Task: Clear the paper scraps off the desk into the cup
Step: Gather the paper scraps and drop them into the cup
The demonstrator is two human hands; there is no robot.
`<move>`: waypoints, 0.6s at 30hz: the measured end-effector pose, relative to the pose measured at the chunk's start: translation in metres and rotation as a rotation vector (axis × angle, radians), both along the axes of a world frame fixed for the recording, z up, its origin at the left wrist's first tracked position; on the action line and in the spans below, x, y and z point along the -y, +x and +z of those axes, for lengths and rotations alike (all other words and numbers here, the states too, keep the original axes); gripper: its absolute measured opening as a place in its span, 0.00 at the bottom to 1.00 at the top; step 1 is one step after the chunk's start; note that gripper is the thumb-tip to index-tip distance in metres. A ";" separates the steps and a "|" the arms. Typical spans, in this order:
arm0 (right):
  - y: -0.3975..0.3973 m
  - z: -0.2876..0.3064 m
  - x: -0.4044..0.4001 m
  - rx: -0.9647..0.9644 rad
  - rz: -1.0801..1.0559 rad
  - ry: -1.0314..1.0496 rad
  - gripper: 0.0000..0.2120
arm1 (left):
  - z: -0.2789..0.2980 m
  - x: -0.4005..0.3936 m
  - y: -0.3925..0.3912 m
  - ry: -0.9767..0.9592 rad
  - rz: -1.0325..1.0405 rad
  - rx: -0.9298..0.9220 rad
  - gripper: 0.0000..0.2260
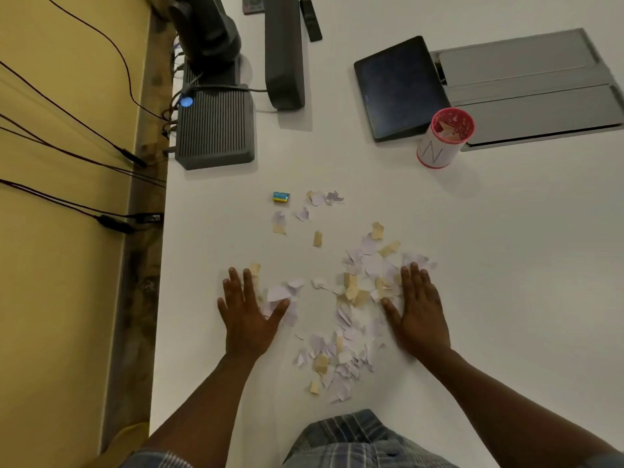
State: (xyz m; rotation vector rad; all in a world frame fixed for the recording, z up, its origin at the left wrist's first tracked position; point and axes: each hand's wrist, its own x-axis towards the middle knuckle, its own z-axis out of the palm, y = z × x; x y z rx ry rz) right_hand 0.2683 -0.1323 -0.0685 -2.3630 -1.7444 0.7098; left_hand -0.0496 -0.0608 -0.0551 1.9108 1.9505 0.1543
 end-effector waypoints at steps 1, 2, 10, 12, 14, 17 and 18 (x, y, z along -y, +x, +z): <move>-0.003 -0.001 -0.004 -0.001 0.033 -0.001 0.36 | -0.001 -0.002 0.008 -0.002 -0.004 0.015 0.46; -0.006 -0.002 -0.008 0.001 0.076 -0.004 0.36 | -0.001 -0.004 0.015 0.001 -0.013 0.027 0.46; -0.025 -0.006 -0.038 0.034 0.375 -0.028 0.32 | -0.009 -0.004 0.061 0.008 -0.253 0.059 0.40; -0.027 -0.006 -0.042 0.062 0.480 -0.029 0.29 | -0.008 -0.002 0.068 0.020 -0.322 0.066 0.39; -0.027 0.000 -0.046 0.051 0.530 -0.010 0.26 | -0.005 -0.001 0.071 0.053 -0.373 0.102 0.35; -0.022 0.014 -0.054 0.047 0.428 0.082 0.26 | 0.001 -0.003 0.067 0.133 -0.391 0.115 0.33; -0.019 0.019 -0.055 0.073 0.350 0.117 0.26 | 0.003 -0.004 0.064 0.157 -0.369 0.101 0.33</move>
